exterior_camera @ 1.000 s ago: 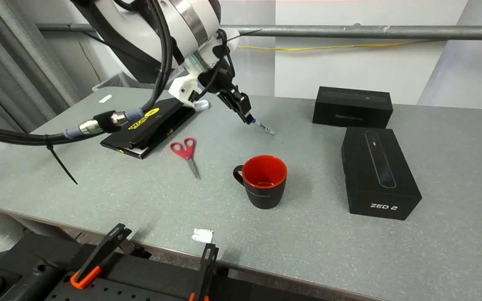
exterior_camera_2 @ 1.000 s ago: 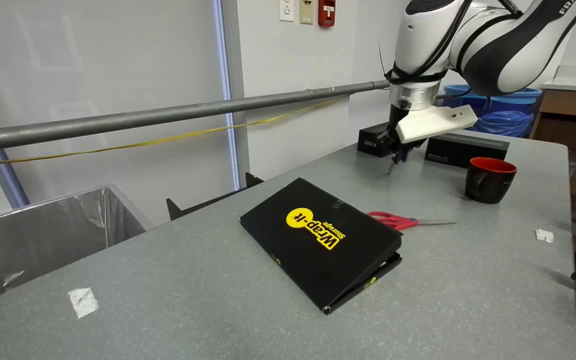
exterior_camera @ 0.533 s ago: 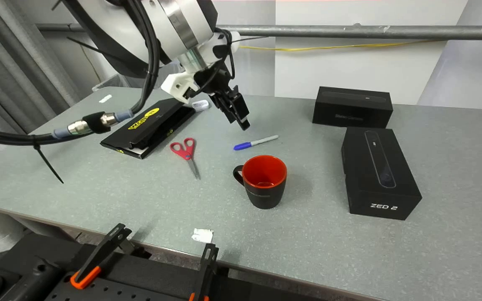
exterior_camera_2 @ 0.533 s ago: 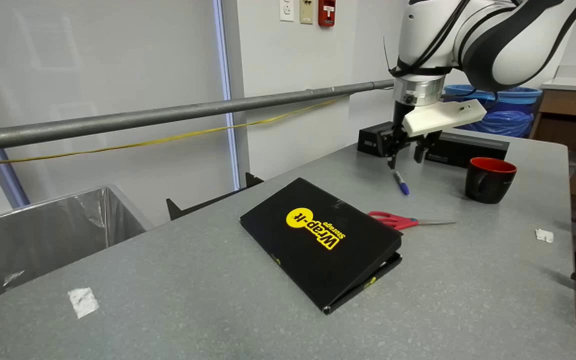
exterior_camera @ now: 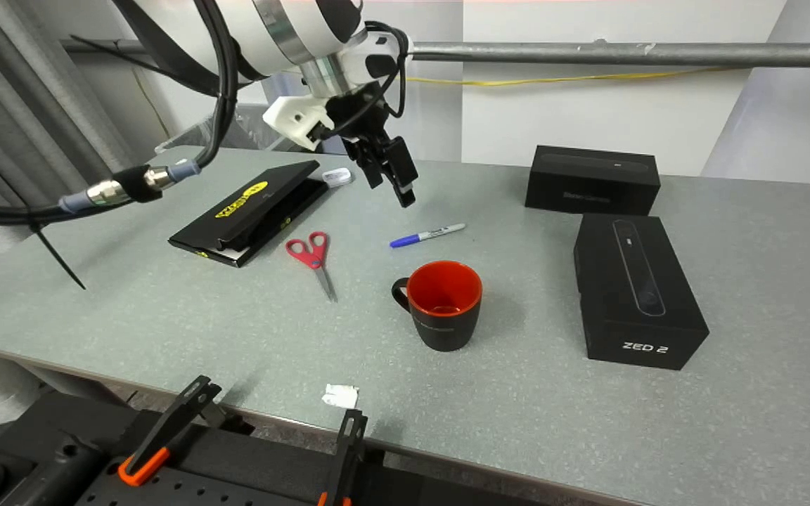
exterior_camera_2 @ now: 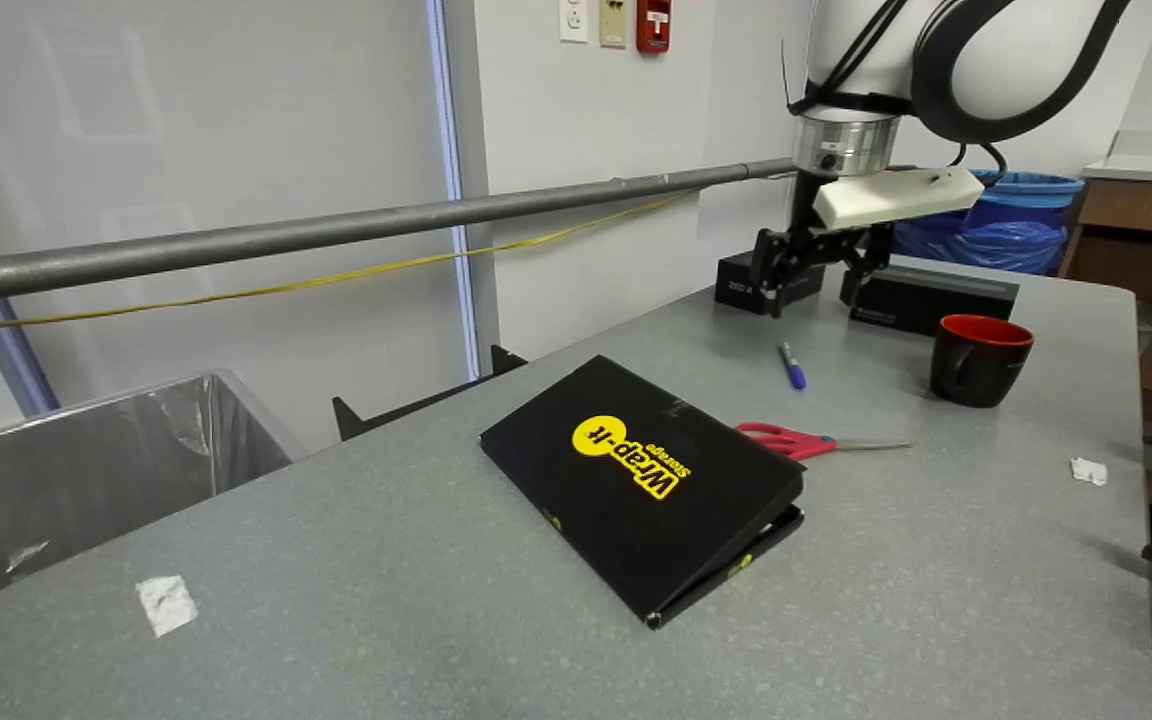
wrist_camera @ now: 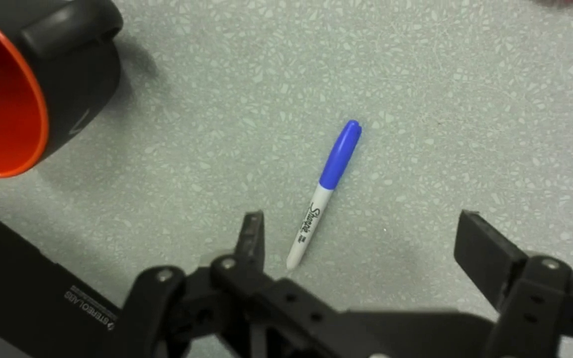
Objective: Put the marker on the table
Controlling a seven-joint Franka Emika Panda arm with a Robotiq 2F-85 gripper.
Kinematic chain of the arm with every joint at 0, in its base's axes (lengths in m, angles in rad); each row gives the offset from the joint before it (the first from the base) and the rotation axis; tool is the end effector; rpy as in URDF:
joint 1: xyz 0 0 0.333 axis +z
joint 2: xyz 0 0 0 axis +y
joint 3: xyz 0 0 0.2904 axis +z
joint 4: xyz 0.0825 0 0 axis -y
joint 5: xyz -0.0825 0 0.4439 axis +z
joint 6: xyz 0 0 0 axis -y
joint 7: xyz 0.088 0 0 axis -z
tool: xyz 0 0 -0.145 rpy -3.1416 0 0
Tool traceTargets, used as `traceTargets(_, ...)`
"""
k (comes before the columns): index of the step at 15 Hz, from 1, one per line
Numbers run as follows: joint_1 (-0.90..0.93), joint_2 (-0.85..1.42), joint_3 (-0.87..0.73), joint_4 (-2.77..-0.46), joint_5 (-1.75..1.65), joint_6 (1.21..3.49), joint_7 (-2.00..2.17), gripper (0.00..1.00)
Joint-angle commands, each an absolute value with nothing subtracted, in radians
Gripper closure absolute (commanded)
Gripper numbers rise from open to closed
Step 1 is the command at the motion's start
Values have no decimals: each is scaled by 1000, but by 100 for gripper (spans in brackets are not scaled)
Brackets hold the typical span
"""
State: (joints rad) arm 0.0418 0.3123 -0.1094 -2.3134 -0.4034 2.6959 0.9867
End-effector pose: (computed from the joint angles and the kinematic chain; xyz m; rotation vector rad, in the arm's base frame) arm 0.5545 -0.0358 0.1003 2.7916 -1.0009 0.2315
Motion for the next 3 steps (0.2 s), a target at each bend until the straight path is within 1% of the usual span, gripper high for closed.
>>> traceTargets(1, 75, 311, -140, -2314, -358, 2697, 947, 0)
traceTargets(3, 74, 308, -137, -2315, -346, 2697, 933, 0)
